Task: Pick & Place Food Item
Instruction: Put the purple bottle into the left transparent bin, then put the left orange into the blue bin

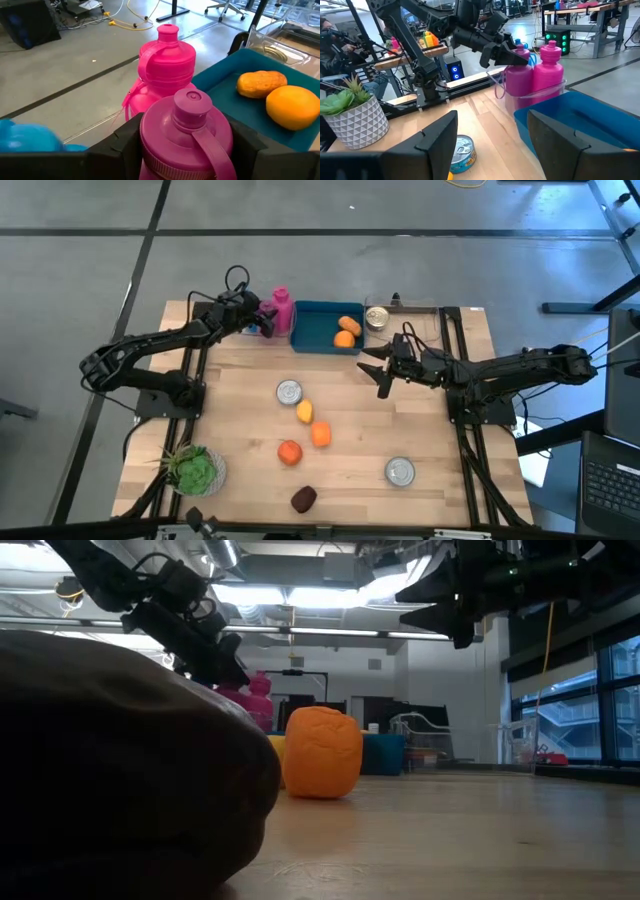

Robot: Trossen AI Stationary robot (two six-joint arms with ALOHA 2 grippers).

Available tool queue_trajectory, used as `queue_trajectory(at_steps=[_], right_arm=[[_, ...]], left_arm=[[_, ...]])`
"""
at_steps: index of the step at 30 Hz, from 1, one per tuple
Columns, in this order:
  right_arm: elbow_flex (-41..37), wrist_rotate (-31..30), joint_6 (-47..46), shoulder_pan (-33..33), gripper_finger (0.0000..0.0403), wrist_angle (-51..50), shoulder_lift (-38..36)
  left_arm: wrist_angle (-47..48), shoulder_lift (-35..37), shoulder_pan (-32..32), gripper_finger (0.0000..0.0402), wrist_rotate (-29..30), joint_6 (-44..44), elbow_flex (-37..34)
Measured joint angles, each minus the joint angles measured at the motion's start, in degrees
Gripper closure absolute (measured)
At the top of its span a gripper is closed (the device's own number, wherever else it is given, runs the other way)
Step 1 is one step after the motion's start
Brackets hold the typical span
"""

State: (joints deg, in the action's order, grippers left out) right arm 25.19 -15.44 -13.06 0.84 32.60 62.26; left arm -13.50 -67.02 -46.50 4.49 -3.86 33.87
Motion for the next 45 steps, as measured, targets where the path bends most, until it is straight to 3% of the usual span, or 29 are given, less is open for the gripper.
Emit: queue_trajectory(at_steps=[7,15,28,40,45], right_arm=[[0.0,-0.09,0.0,0.0,0.0166,0.0,0.0],[0.0,-0.17,0.0,0.0,0.0166,0.0,0.0],[0.0,-0.17,0.02,0.0,0.0166,0.0,0.0],[0.0,-0.17,0.67,0.0,0.0166,-0.01,0.0],[0.0,-0.17,1.95,0.02,0.0166,0.0,0.0]], left_arm=[[-0.09,-0.16,0.0,0.0197,-0.07,-0.44,0.02],[0.03,1.48,-0.49,0.0161,-2.94,-0.02,0.02],[0.2,2.58,-0.52,0.0116,-2.8,-0.02,1.13],[7.37,13.24,-0.44,0.0119,-2.94,5.23,7.08],[7.37,18.38,-0.44,0.012,-5.21,3.55,7.19]])
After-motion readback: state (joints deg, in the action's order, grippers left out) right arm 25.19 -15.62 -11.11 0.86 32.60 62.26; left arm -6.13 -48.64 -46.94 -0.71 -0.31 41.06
